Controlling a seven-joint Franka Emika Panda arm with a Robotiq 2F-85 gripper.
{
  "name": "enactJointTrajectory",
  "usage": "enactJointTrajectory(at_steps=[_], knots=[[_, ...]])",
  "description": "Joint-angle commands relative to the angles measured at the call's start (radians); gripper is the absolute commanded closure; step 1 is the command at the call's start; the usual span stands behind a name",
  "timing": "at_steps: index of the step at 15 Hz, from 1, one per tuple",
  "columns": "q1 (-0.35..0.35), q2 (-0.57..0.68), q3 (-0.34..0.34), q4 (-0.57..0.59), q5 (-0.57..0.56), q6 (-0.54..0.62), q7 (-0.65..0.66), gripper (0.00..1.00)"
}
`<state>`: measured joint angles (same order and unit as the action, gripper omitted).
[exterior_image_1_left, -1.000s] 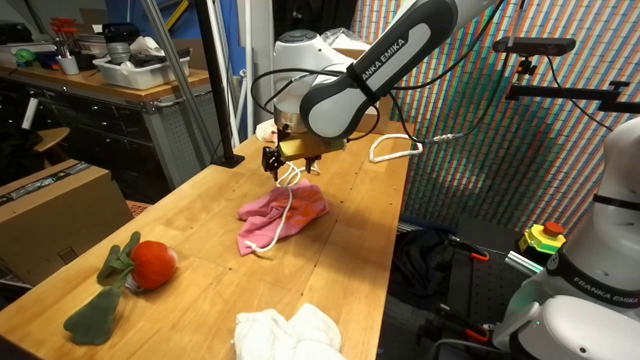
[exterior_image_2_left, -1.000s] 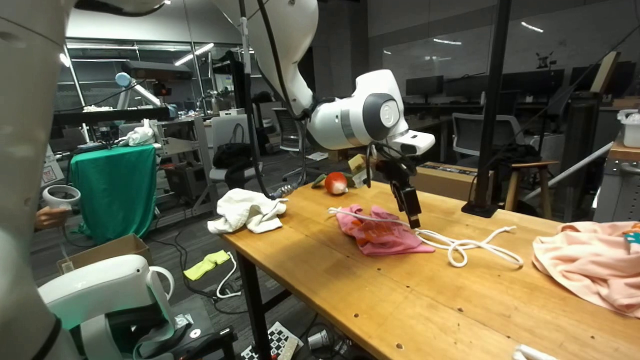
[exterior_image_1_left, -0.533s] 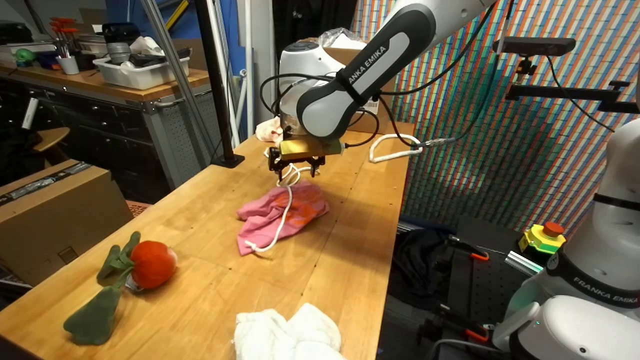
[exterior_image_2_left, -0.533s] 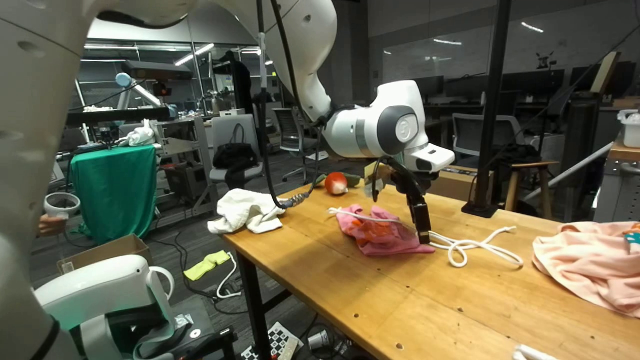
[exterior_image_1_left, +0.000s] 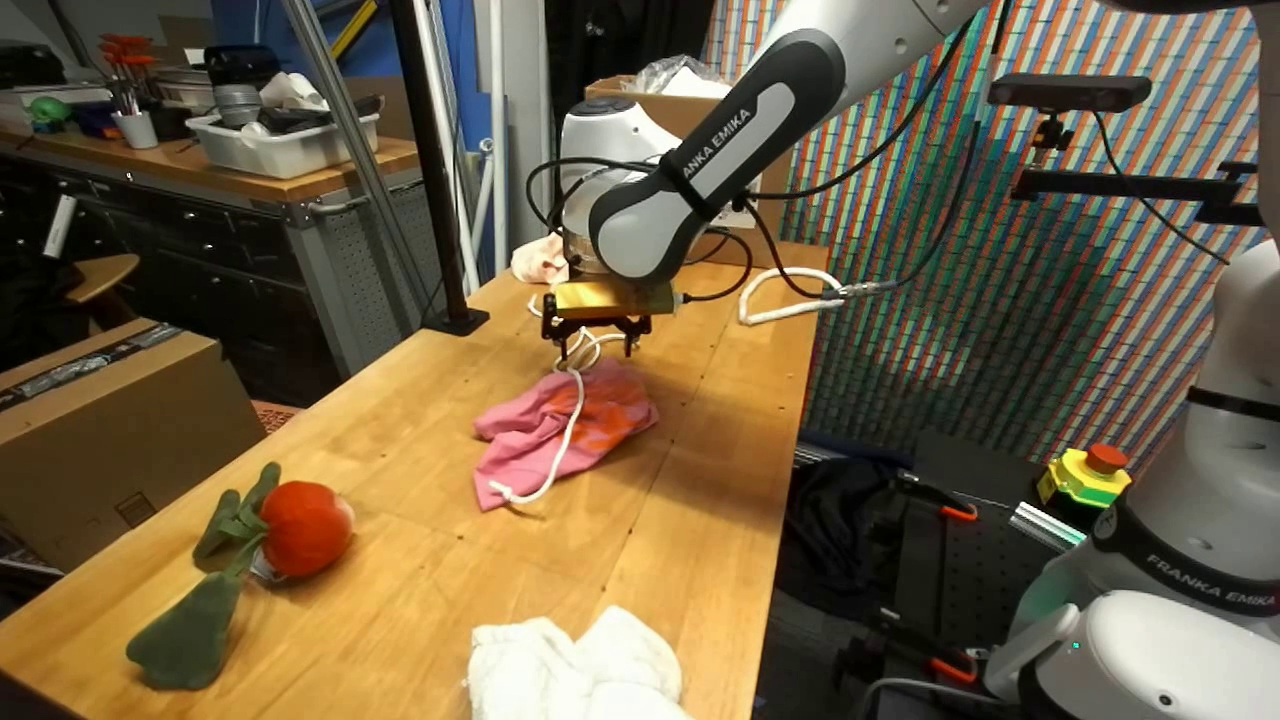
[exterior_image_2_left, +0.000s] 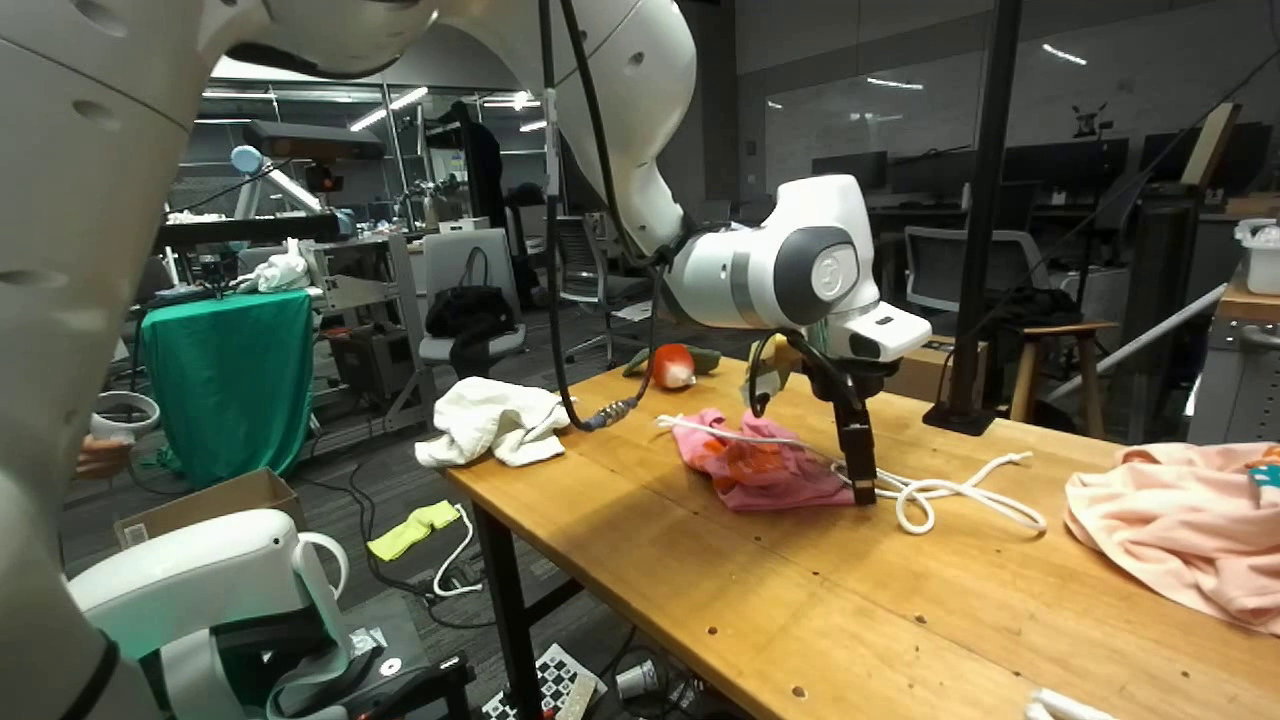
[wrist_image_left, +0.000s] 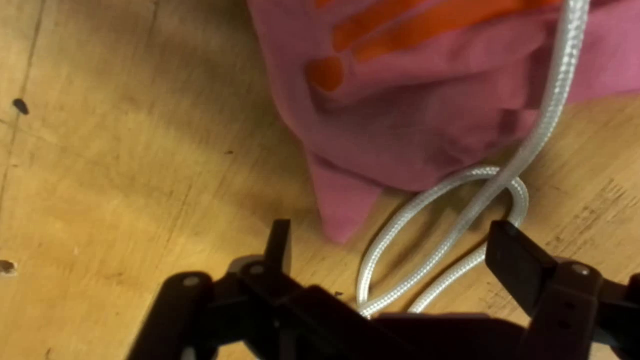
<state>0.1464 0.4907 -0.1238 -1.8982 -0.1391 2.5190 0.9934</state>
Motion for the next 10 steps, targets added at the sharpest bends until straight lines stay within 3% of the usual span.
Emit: enactJointTrajectory(at_steps=[1, 4, 5, 7, 10], knots=[[0.007, 0.027, -0.017, 0.041, 0.010, 0.001, 0.028, 0.00], [0.006, 0.031, -0.020, 0.045, 0.011, 0.000, 0.034, 0.01], [0.005, 0.032, -0.020, 0.046, 0.012, -0.001, 0.033, 0.22], [0.005, 0.035, -0.020, 0.050, 0.012, -0.003, 0.034, 0.32], [0.005, 0.037, -0.020, 0.052, 0.011, -0.004, 0.034, 0.56]])
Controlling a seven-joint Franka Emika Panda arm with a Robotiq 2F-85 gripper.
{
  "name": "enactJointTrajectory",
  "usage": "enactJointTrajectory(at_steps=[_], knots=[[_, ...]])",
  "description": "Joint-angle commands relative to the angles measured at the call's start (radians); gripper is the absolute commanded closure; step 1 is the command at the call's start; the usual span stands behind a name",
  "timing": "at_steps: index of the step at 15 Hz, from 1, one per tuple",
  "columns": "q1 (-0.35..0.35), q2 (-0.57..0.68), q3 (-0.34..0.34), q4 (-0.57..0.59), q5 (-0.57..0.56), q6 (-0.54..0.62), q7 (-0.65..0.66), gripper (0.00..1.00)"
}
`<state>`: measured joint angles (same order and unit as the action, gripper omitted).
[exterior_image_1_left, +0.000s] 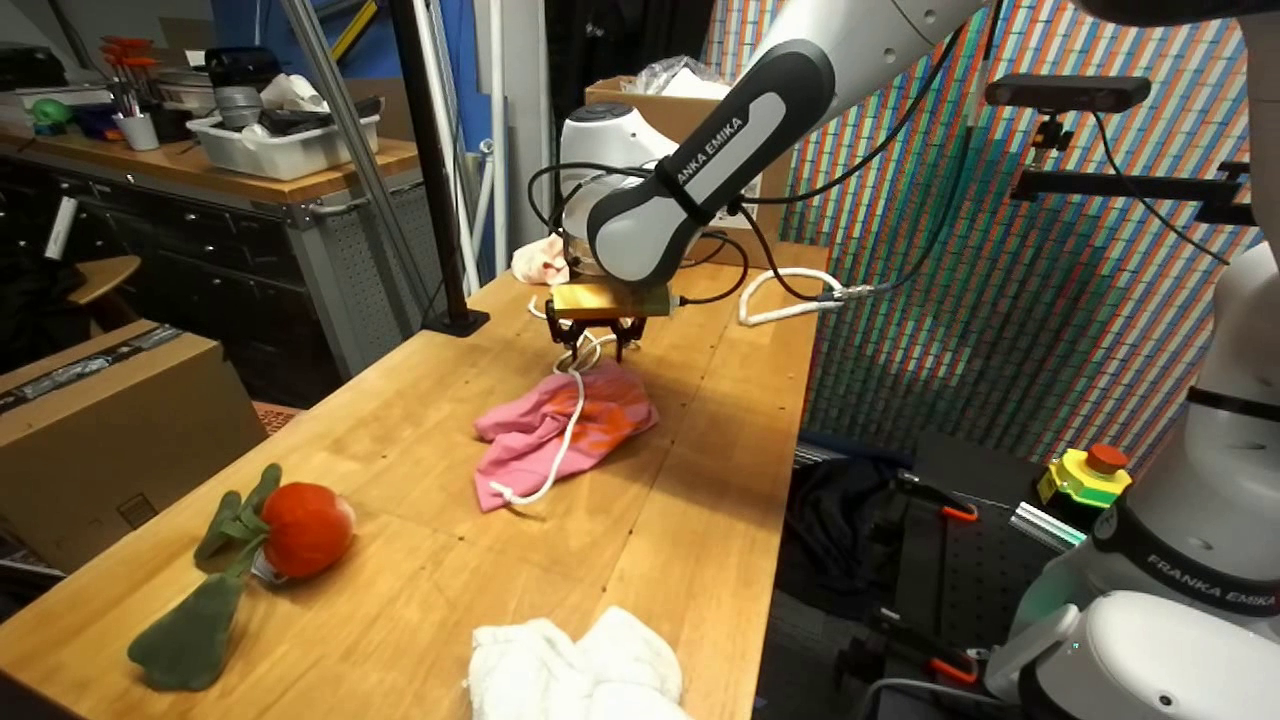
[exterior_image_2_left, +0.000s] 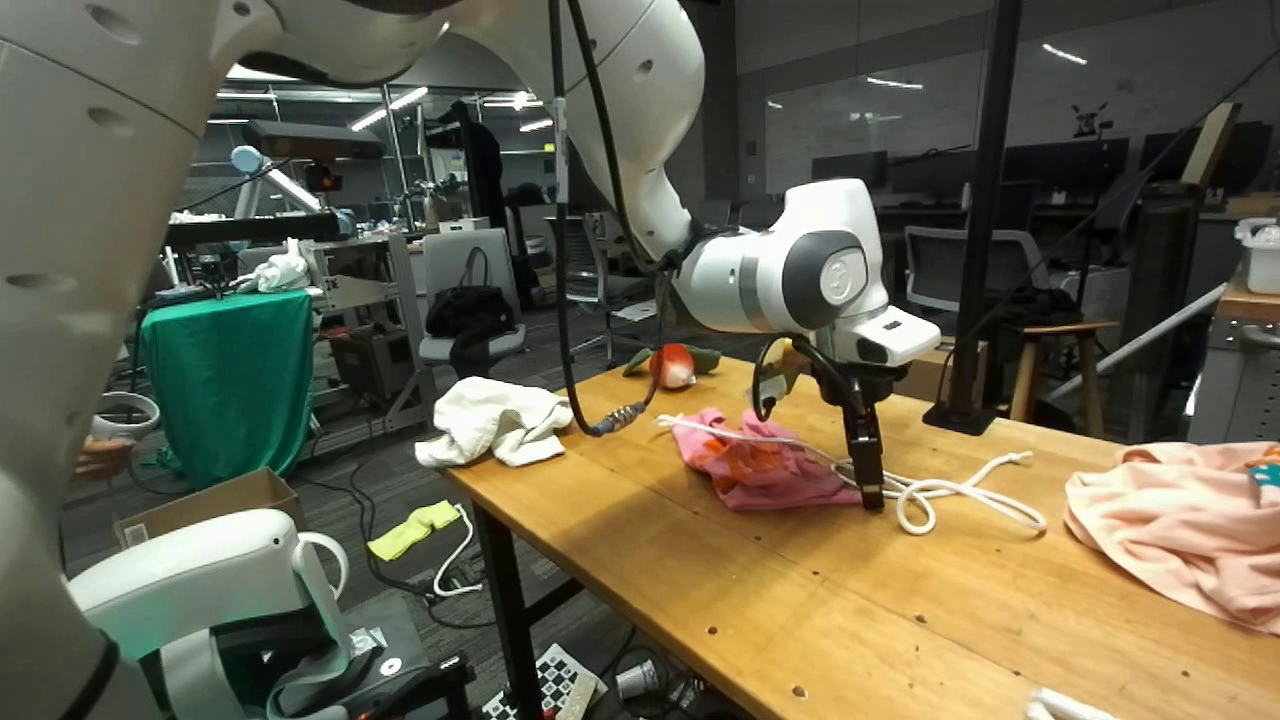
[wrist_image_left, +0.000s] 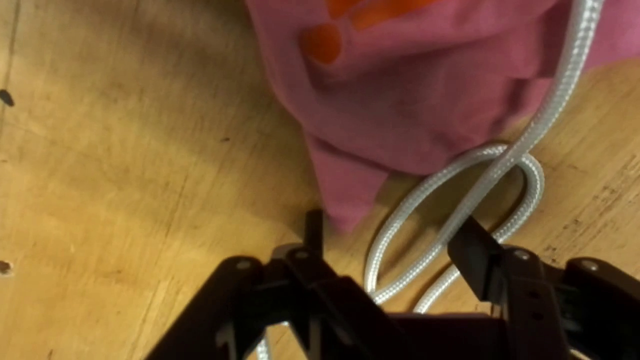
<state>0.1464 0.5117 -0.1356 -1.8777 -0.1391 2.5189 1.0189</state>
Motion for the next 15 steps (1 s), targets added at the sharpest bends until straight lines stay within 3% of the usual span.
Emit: enactJointTrajectory(at_steps=[1, 5, 8, 15], knots=[[0.005, 0.015, -0.008, 0.031, 0.011, -0.004, 0.008, 0.63], [0.007, 0.012, -0.012, 0.037, 0.007, -0.005, 0.009, 0.92], [0.008, 0.007, -0.013, 0.040, 0.005, -0.007, 0.009, 0.98], [0.031, -0.077, -0.037, 0.023, -0.041, 0.033, 0.032, 0.95]])
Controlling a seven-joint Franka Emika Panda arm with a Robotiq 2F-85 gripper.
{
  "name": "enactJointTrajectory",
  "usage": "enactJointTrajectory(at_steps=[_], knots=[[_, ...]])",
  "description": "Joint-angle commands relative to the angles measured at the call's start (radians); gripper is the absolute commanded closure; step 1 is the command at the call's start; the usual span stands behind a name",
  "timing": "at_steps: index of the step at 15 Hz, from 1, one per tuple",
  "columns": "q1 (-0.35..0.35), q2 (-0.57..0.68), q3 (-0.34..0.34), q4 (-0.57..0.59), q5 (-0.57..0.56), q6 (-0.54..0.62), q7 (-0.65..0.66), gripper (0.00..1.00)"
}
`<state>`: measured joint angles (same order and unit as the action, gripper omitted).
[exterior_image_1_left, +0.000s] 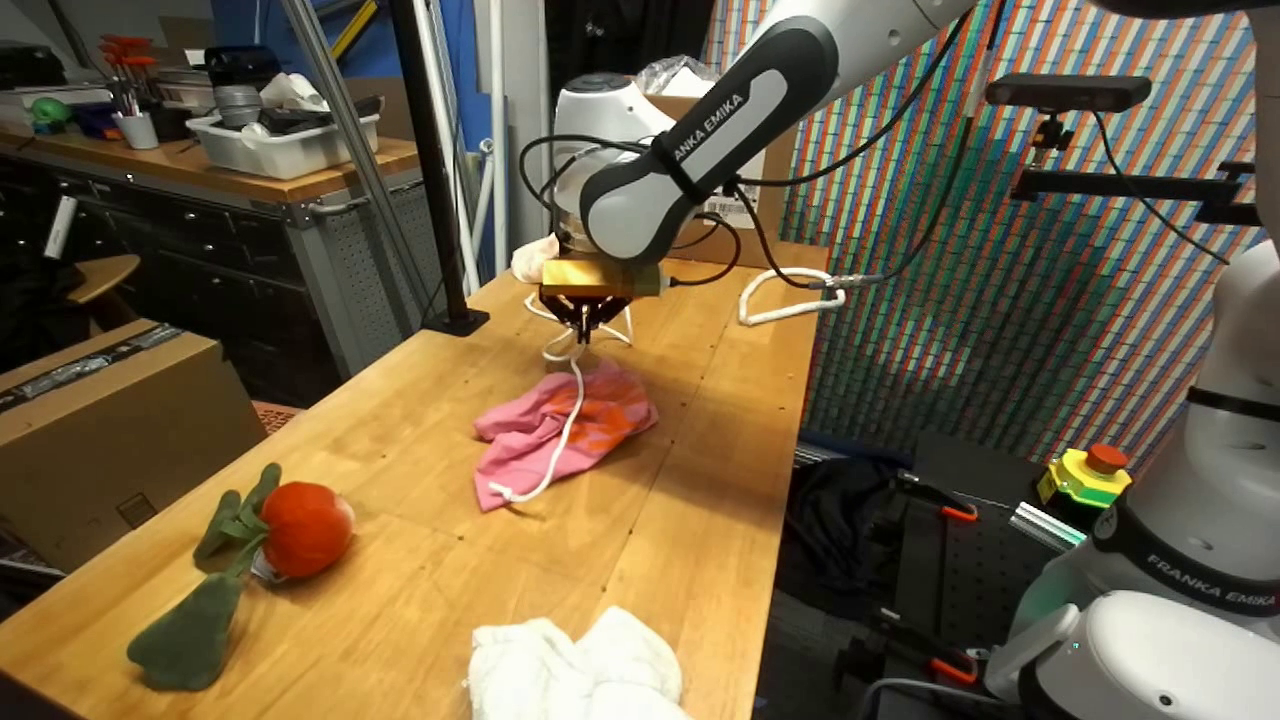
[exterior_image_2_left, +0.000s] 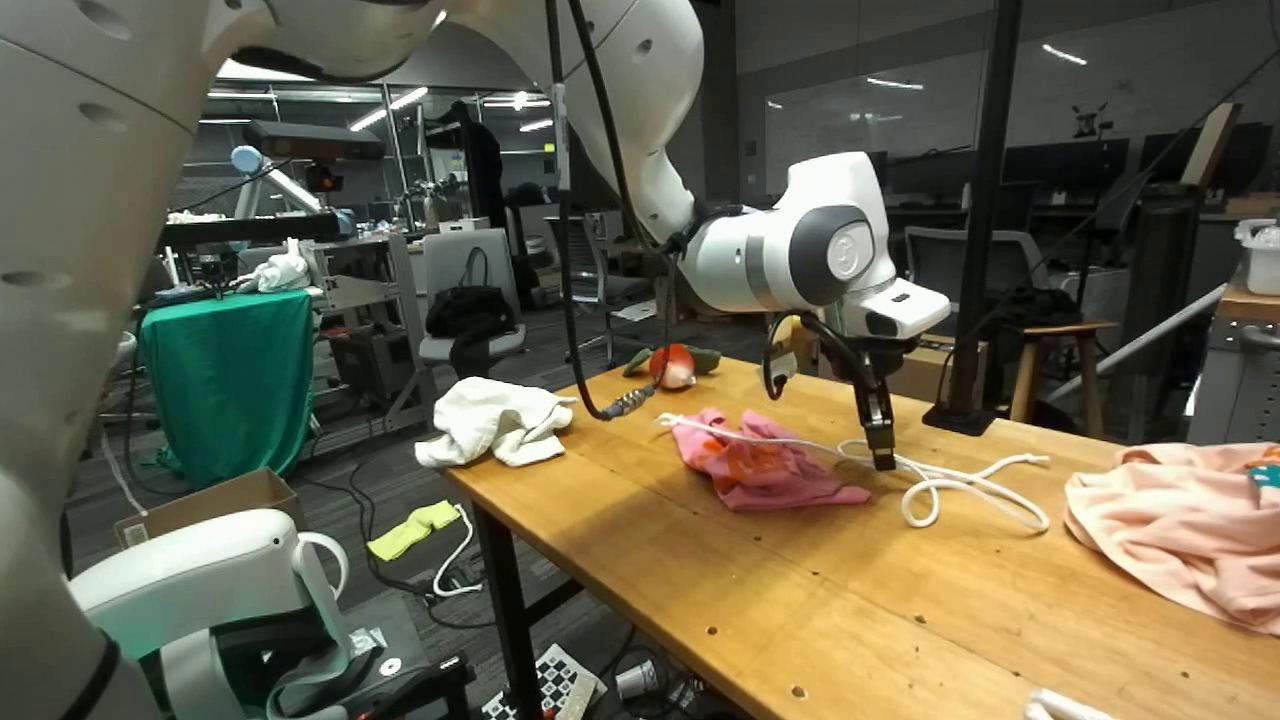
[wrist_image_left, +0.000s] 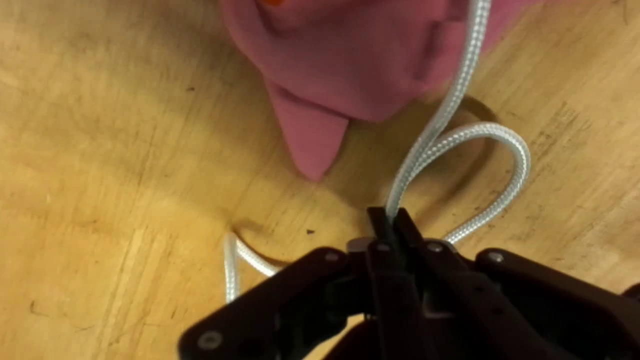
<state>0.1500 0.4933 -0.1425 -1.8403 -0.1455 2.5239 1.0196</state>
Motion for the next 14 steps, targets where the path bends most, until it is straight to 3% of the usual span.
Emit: enactJointTrajectory(at_steps=[1, 6, 14], knots=[[0.034, -0.078, -0.039, -0.020, -0.052, 0.043, 0.043, 0.96], [0.056, -0.185, -0.066, -0.047, -0.156, 0.111, 0.121, 0.95], [0.054, -0.325, -0.055, -0.042, -0.375, 0.155, 0.329, 0.95]])
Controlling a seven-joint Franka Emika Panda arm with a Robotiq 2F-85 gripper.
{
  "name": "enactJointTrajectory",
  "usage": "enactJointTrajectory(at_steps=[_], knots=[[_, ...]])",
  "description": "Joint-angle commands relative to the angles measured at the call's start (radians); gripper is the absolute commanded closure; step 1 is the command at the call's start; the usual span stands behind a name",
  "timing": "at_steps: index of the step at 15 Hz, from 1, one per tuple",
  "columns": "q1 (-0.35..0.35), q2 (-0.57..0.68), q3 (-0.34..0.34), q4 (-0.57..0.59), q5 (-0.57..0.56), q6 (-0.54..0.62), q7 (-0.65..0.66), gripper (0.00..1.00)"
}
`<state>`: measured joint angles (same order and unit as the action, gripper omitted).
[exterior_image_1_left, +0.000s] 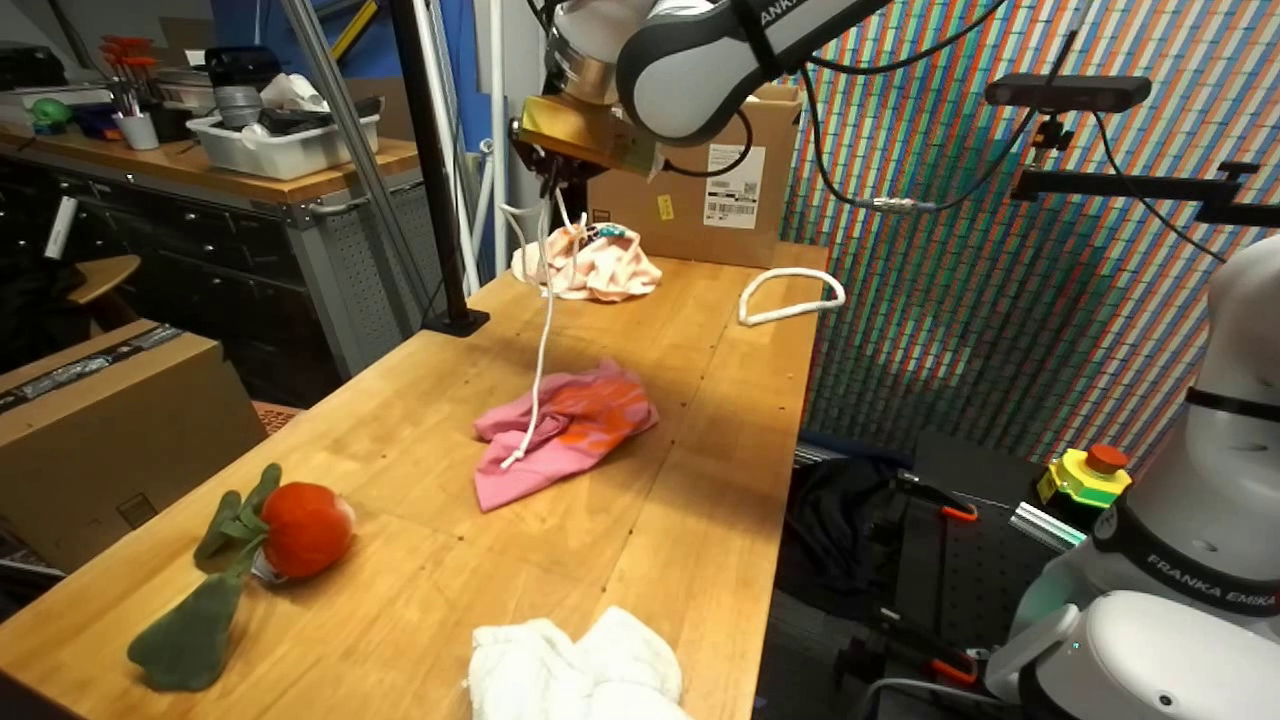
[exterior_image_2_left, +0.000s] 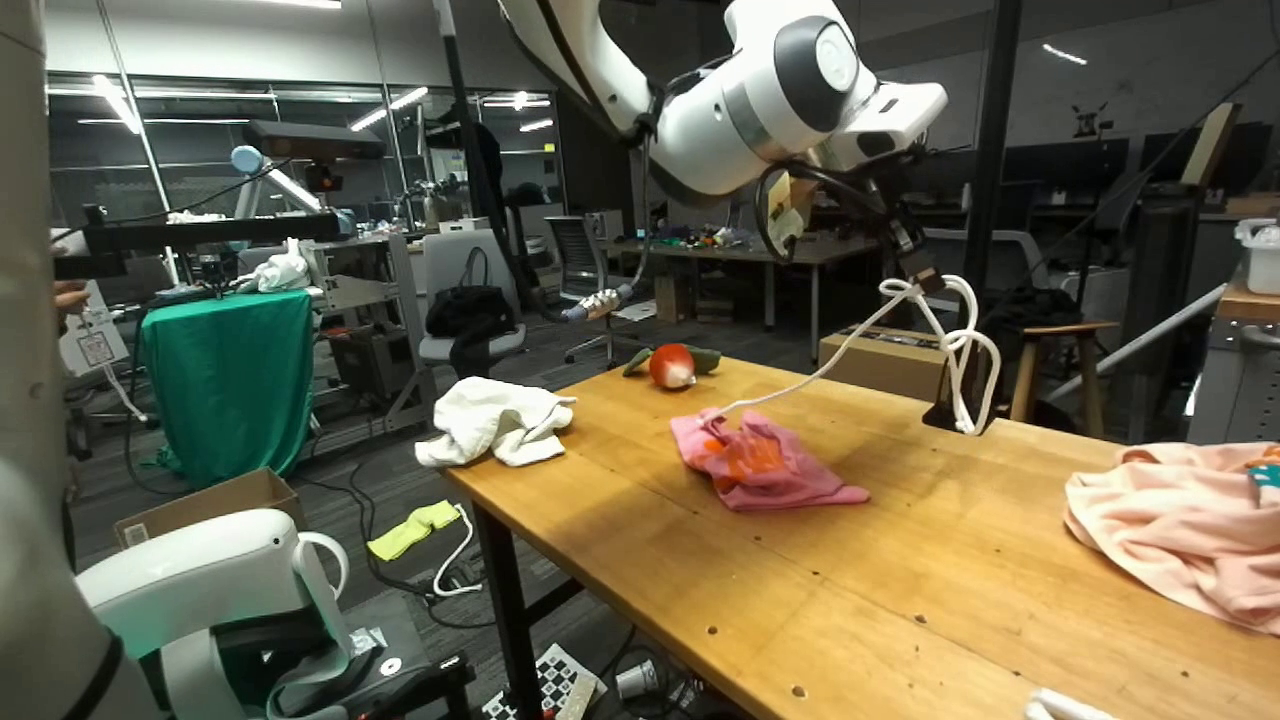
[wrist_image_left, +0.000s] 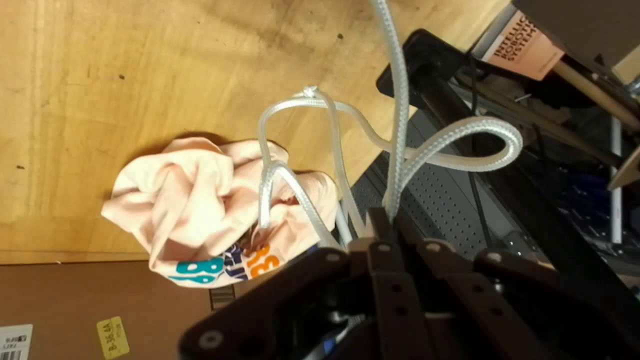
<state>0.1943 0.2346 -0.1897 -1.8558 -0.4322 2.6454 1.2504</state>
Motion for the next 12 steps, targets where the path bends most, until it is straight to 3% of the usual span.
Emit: enactJointTrajectory(at_steps=[1, 2, 12], knots=[[0.006, -0.078, -0.004, -0.019, -0.123, 0.031, 0.136, 0.95], [0.031, -0.086, -0.029, -0.012, -0.159, 0.030, 0.181, 0.95], [0.028, -0.105, -0.029, 0.048, -0.446, -0.009, 0.500, 0.95]])
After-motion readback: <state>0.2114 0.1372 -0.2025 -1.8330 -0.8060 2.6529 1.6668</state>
